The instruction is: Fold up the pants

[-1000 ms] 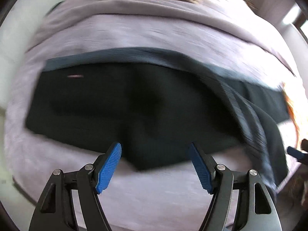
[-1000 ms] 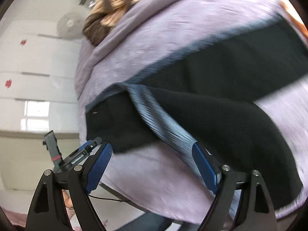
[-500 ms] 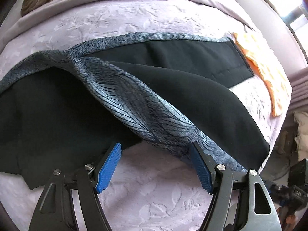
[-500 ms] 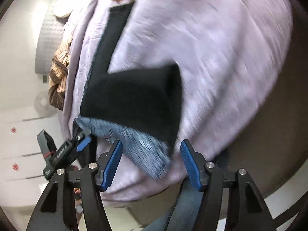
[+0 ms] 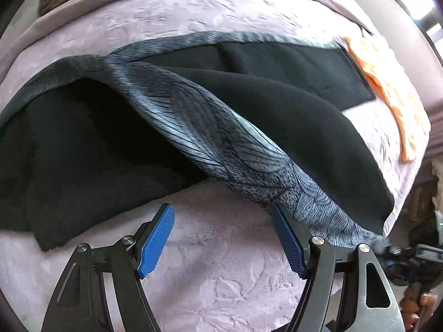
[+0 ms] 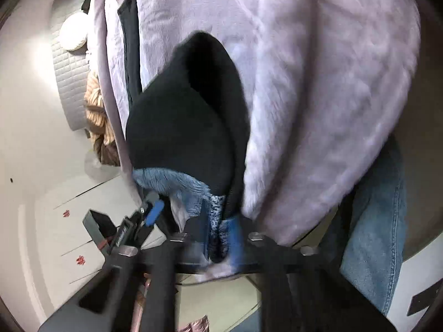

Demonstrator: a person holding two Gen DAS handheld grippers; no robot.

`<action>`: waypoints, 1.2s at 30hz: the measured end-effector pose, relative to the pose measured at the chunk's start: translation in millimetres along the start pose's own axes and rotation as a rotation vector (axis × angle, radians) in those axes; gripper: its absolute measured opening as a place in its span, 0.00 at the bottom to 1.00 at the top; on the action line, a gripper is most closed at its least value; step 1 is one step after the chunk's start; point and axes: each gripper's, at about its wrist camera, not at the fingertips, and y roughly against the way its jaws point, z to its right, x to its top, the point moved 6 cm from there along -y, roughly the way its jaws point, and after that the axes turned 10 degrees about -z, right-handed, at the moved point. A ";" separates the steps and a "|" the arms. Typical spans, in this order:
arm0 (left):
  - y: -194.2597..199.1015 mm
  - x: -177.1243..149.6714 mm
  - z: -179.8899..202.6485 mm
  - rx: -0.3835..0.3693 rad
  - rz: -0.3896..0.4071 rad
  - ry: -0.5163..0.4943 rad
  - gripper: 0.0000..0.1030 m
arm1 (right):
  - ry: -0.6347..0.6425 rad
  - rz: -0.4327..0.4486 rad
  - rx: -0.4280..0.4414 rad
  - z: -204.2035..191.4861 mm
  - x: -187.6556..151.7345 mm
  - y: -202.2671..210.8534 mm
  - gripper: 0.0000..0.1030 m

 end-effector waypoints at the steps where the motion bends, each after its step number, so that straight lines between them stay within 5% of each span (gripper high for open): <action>1: 3.6 -0.4 -2.8 -0.002 0.004 0.017 0.72 | 0.043 0.005 0.010 -14.0 3.0 5.4 0.11; 7: 31.8 20.8 -10.0 0.038 0.067 0.070 0.72 | 0.325 -0.033 0.066 -145.5 45.8 28.8 0.11; 14: 51.8 64.9 -27.1 0.089 0.142 0.165 0.72 | 0.403 0.009 0.027 -245.7 185.7 31.5 0.11; 17: 40.5 80.1 -34.0 0.132 0.135 0.193 0.72 | 0.325 -0.022 -0.036 -241.5 250.6 13.9 0.15; 19: 30.2 90.8 -33.4 0.155 0.119 0.201 0.72 | 0.315 -0.048 -0.159 -230.7 273.2 2.4 0.27; 21: 25.3 97.2 -33.3 0.161 0.116 0.209 0.72 | 0.365 -0.037 -0.267 -230.1 277.1 1.4 0.47; 23: 21.4 101.7 -32.6 0.164 0.116 0.217 0.72 | 0.437 -0.010 -0.264 -238.1 261.3 14.5 0.48; 29: 0.4 115.7 -30.1 0.184 0.103 0.242 0.72 | 0.420 0.065 -0.432 -188.8 232.3 46.1 0.47; 32: -16.2 119.3 -26.1 0.218 0.084 0.230 0.72 | 0.330 0.056 -0.392 -156.8 244.7 36.6 0.20; 36: -24.4 111.1 -27.2 0.241 0.087 0.221 0.79 | 0.300 0.100 -0.387 -136.6 245.0 43.5 0.13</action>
